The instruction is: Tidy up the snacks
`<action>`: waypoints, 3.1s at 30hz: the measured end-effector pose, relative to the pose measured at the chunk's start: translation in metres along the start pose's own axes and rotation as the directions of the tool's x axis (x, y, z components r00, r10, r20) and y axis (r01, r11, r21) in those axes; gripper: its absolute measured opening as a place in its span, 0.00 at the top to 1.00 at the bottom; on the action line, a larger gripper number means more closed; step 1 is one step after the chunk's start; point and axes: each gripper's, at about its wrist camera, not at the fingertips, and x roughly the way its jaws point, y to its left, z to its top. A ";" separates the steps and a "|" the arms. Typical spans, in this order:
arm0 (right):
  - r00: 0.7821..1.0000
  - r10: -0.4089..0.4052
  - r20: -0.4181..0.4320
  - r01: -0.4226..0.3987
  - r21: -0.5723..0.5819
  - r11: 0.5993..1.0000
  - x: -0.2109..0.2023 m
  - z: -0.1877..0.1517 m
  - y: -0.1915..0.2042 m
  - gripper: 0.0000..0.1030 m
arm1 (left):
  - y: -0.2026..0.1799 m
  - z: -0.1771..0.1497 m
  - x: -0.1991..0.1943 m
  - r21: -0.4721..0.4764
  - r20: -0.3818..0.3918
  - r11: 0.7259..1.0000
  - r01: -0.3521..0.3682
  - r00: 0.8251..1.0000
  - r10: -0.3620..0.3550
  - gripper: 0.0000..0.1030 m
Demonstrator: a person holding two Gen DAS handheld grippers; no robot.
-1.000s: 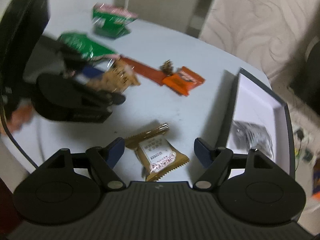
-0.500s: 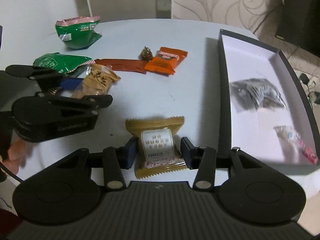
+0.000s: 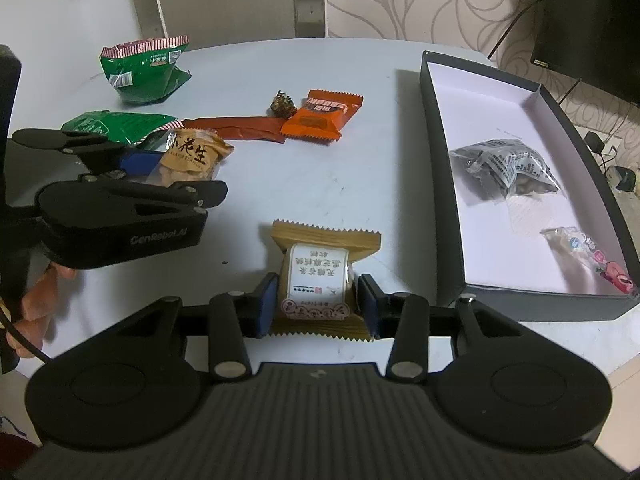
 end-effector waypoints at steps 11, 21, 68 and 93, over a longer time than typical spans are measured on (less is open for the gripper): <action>1.000 -0.001 0.001 0.001 0.042 0.999 0.002 0.001 -0.003 0.51 | 0.003 -0.001 0.000 -0.028 0.003 1.000 -0.007 1.000 0.007 0.43; 1.000 -0.002 -0.003 0.002 0.042 0.999 0.002 0.000 -0.003 0.44 | 0.005 -0.004 0.000 -0.046 0.004 0.999 0.003 1.000 -0.003 0.32; 1.000 0.005 0.008 -0.005 -0.016 1.000 -0.001 0.002 0.003 0.57 | 0.001 -0.007 -0.009 0.022 0.003 0.996 0.082 0.997 -0.082 0.58; 0.981 0.178 0.075 -0.184 0.087 0.979 -0.054 -0.002 0.002 0.57 | 0.012 0.004 -0.021 -0.053 0.042 0.998 0.042 0.998 -0.040 0.59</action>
